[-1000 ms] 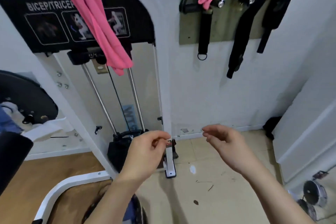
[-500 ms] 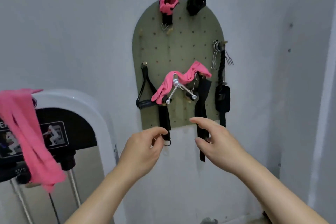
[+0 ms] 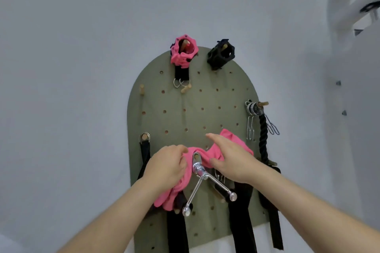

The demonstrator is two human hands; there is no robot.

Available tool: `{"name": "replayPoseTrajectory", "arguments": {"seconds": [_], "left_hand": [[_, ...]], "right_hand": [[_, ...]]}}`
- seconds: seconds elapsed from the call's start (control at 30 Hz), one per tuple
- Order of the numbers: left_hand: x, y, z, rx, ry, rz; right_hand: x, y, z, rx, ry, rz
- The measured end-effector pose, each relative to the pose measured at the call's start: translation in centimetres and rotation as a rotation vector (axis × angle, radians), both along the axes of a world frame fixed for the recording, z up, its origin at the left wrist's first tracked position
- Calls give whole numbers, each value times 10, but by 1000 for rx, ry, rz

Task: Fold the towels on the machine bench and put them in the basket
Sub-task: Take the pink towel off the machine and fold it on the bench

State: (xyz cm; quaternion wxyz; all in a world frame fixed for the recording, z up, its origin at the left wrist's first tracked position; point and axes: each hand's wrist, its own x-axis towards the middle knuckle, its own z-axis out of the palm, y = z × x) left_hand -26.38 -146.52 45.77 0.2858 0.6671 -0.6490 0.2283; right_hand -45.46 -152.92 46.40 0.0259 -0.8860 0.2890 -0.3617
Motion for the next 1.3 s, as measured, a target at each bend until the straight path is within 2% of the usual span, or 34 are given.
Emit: {"name": "replayPoseTrajectory", "arguments": {"seconds": [0.03,0.17,0.3,0.43,0.5,0.6,0.7,0.77,0.87,0.93,1.0,1.03,1.1,1.17,1.2,1.3], "left_hand": [[9,-19,5,1,28,13],[34,-86,4,36,432,33],[47,-129,-22,158,455,92],[55,-137,-33,56,525,68],[52,-131,-29,-19,627,21],[40,-108,-11,-122,862,-161],[16,-72,15,-194,1110,-439],[7,-41,25,-157,1080,-453],[3,-5,18,-16,858,-205],[-1,11,-1,-99,619,33],[-17,30,-26,-323,482,118],[-27,40,-39,-376,499,99],[-42,61,-67,-298,513,122],[-48,84,-97,-204,447,260],[-49,96,-110,-220,461,312],[-65,140,-138,-349,689,402]], "right_hand": [[13,-19,2,12,8,-11],[60,-90,-1,140,74,-82],[88,-133,-15,313,65,-58],[93,-154,-20,283,77,-120],[86,-161,-15,251,62,-131],[71,-160,6,329,-125,27],[44,-144,27,701,-257,469],[36,-127,26,793,-194,671],[34,-101,14,773,-73,800],[37,-88,0,786,-45,858],[46,-79,-19,818,22,922],[51,-72,-29,835,58,952],[62,-56,-49,860,146,1020],[73,-36,-65,865,255,1082],[76,-25,-72,863,315,1106],[85,15,-92,853,479,1175]]}}
